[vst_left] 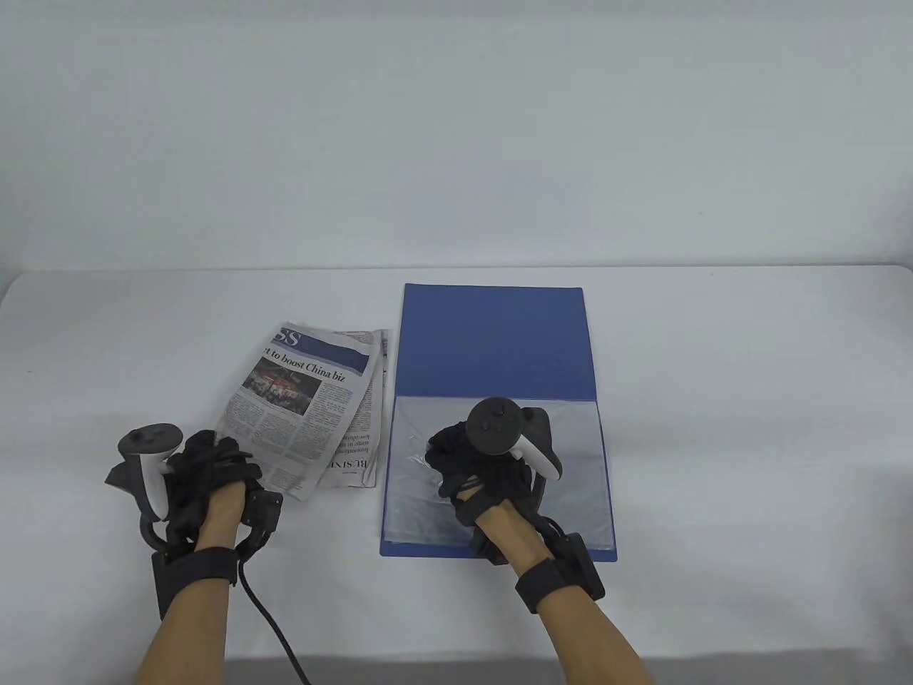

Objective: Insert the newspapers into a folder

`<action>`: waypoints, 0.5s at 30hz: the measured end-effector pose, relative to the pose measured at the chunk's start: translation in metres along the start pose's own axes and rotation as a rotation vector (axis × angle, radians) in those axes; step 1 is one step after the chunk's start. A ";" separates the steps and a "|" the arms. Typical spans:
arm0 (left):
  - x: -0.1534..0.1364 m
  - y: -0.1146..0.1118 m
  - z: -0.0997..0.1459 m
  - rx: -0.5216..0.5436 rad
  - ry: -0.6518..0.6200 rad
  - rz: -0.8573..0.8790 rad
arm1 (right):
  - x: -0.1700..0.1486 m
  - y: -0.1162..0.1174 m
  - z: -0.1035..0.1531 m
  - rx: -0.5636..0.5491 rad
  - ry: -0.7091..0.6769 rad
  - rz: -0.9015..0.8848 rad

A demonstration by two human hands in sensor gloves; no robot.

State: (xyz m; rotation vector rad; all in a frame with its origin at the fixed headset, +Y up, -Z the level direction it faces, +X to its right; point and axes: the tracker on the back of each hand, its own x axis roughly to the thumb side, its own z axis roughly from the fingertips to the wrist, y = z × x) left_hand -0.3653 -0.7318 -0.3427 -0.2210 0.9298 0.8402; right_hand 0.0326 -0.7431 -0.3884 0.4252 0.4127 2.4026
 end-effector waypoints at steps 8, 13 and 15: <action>0.003 0.027 0.017 -0.060 -0.272 0.385 | 0.004 -0.003 0.002 -0.016 -0.014 -0.012; 0.007 0.046 0.022 -0.062 -0.288 0.381 | 0.003 -0.005 0.003 -0.022 -0.014 -0.014; 0.008 0.053 0.024 -0.086 -0.285 0.383 | 0.003 -0.006 0.003 -0.025 -0.011 -0.017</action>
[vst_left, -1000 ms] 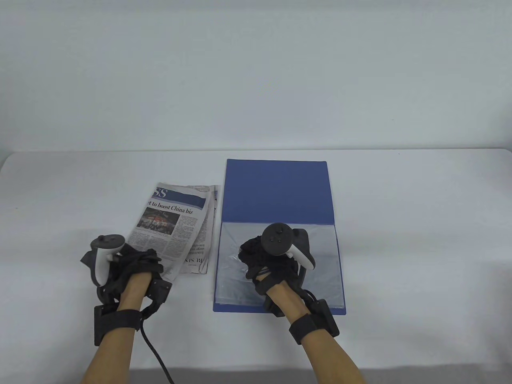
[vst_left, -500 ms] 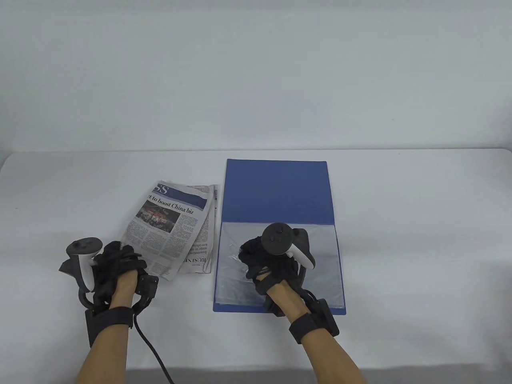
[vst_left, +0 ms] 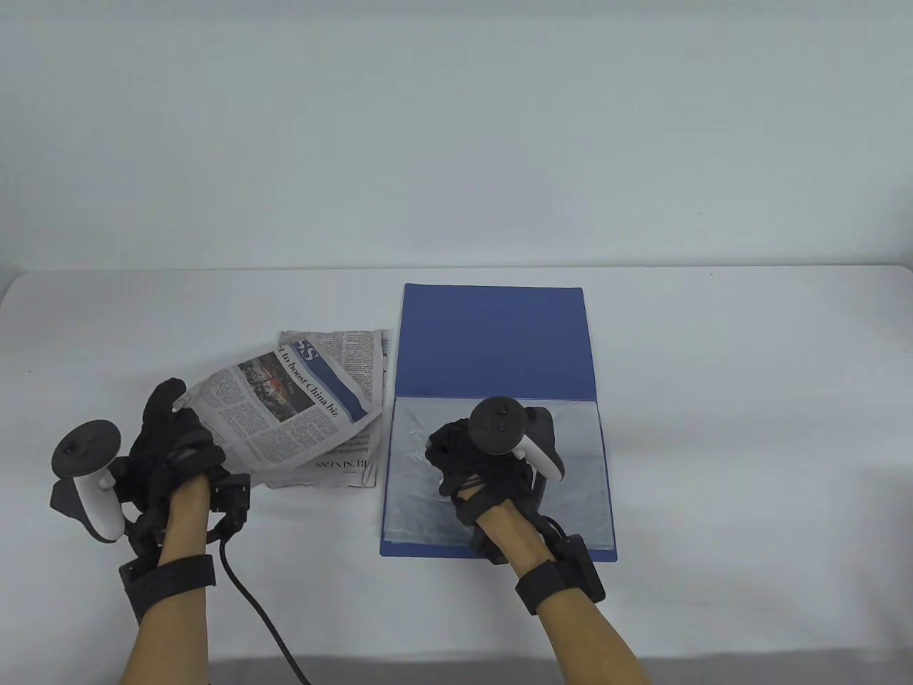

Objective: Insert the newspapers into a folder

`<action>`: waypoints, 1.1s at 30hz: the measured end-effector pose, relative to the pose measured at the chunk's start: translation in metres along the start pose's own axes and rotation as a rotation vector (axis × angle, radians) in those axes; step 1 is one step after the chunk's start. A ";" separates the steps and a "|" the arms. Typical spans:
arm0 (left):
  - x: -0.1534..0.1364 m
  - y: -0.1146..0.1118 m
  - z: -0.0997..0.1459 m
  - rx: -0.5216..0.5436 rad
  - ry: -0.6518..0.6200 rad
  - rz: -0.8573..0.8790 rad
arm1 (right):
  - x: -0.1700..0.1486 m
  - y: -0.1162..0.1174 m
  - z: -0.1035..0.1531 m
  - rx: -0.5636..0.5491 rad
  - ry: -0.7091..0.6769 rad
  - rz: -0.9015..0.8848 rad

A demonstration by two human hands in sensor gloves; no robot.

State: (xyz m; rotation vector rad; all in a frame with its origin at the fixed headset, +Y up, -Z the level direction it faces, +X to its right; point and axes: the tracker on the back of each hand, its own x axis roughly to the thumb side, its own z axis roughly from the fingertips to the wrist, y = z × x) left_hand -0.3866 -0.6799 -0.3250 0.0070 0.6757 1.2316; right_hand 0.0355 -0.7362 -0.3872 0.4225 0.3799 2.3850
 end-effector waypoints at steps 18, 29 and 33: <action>-0.009 -0.009 -0.015 -0.265 0.008 0.083 | 0.000 -0.002 0.000 -0.014 0.000 -0.008; -0.035 -0.030 -0.036 -0.433 0.155 0.013 | 0.001 -0.003 -0.001 -0.017 -0.010 -0.009; -0.038 -0.039 -0.040 -0.459 0.144 0.048 | 0.001 -0.002 -0.001 -0.015 -0.013 -0.008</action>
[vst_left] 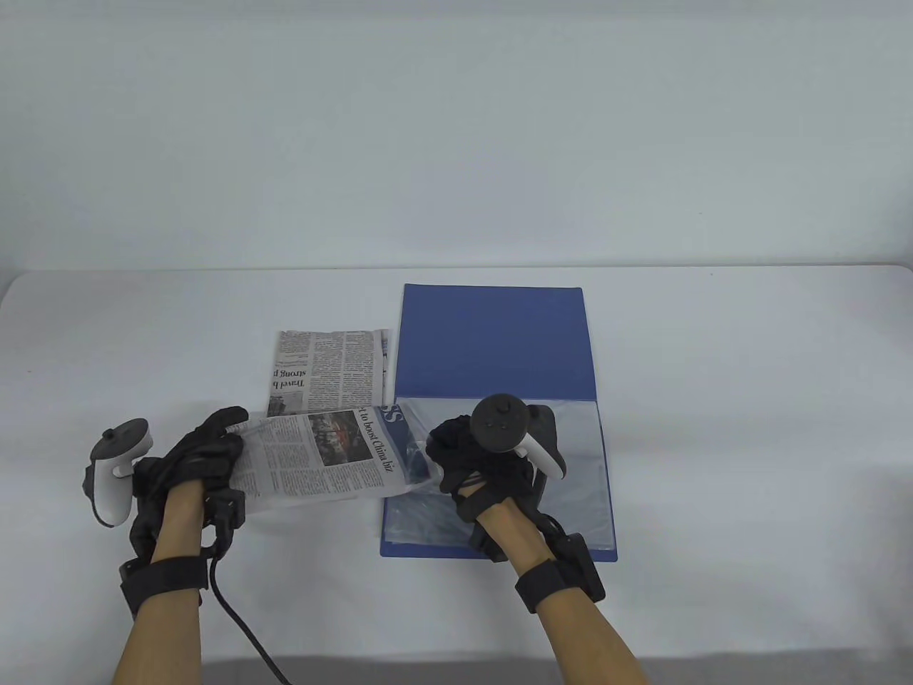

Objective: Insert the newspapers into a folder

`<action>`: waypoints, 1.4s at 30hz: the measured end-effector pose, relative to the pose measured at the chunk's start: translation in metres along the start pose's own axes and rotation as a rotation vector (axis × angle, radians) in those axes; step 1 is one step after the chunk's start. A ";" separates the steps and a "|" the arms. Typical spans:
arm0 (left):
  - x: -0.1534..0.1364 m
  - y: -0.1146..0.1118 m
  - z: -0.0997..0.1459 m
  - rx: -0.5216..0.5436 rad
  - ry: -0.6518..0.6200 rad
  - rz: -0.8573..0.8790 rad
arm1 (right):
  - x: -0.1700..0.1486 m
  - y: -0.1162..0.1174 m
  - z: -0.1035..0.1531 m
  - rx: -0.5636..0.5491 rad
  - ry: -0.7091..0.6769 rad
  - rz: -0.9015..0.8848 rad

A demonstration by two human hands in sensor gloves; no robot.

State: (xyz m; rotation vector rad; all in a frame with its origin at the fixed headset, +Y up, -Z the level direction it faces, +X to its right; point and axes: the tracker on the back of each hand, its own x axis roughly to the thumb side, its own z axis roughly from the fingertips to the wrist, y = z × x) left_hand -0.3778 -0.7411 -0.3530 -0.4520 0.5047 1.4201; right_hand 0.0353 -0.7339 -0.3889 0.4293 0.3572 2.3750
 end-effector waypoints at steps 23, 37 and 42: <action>0.017 -0.077 0.005 -0.196 0.006 -0.194 | 0.005 0.005 -0.003 0.028 -0.006 0.015; 0.017 -0.160 -0.004 -0.338 -0.368 -0.473 | 0.006 0.005 -0.004 0.016 -0.014 0.025; 0.016 -0.183 -0.004 -0.395 -0.422 -0.523 | 0.007 0.005 -0.004 0.010 -0.018 0.034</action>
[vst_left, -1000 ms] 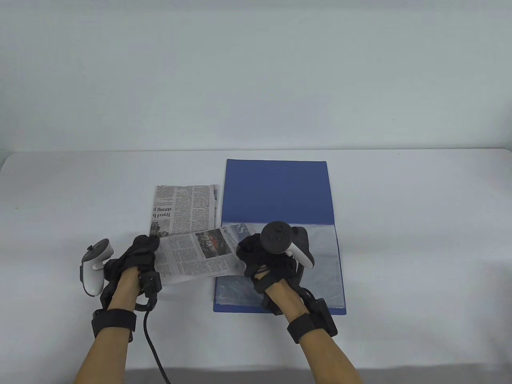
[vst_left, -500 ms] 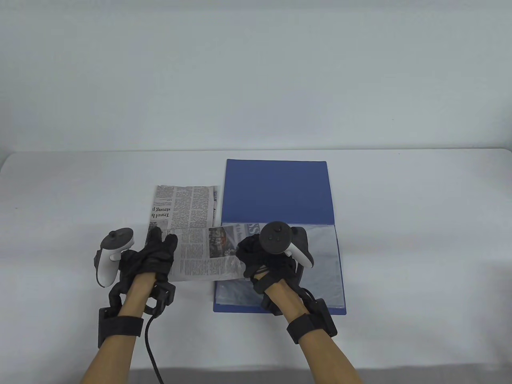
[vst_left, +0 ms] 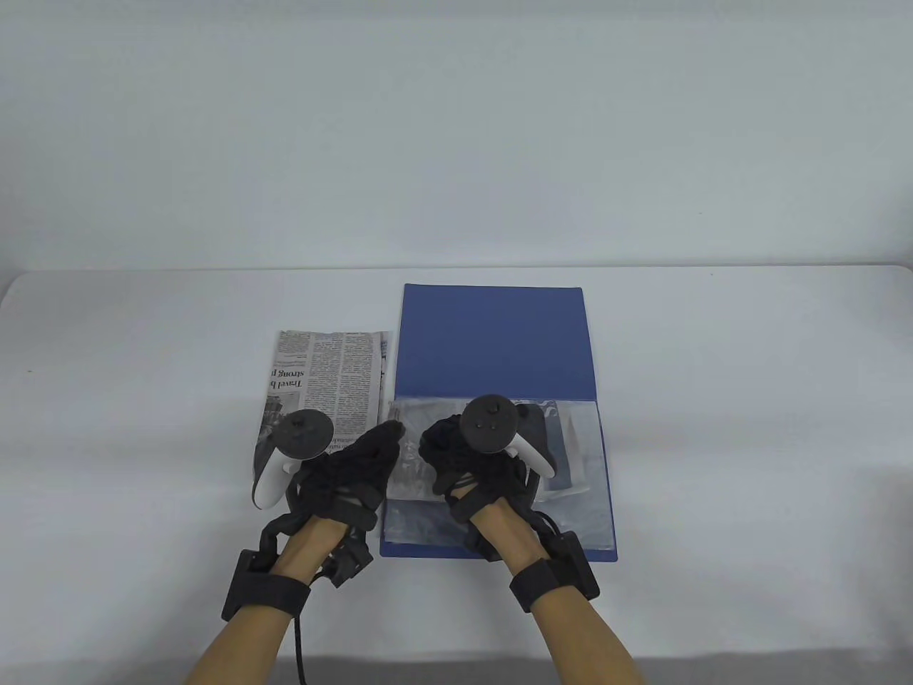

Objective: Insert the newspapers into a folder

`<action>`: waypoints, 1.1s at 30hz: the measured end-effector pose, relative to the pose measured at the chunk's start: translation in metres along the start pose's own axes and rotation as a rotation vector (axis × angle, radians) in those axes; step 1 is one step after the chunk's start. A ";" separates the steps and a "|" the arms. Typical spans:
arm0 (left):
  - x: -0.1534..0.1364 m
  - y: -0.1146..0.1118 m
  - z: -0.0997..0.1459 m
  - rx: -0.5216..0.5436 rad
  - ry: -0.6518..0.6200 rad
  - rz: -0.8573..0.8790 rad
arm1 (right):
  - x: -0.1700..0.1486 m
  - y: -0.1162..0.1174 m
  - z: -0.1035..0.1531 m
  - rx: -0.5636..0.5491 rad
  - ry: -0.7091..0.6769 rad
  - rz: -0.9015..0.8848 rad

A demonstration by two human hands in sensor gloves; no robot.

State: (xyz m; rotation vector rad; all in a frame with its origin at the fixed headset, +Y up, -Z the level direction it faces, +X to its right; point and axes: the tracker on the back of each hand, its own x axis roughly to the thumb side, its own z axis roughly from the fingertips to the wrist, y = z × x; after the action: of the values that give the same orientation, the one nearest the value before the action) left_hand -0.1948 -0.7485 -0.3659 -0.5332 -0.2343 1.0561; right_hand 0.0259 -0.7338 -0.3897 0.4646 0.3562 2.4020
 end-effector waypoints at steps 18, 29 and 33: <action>0.016 -0.011 -0.001 -0.048 0.221 -0.444 | -0.002 -0.008 0.001 -0.051 -0.005 -0.024; 0.012 -0.002 -0.005 0.221 0.210 -0.237 | 0.011 -0.030 0.018 -0.010 -0.138 -0.143; 0.005 0.012 -0.015 0.242 0.232 -0.041 | 0.031 -0.053 0.039 -0.121 -0.278 -0.147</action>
State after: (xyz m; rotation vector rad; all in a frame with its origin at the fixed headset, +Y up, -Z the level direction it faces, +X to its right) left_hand -0.1949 -0.7439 -0.3852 -0.4253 0.0867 0.9574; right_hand 0.0491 -0.6687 -0.3670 0.6819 0.1166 2.1658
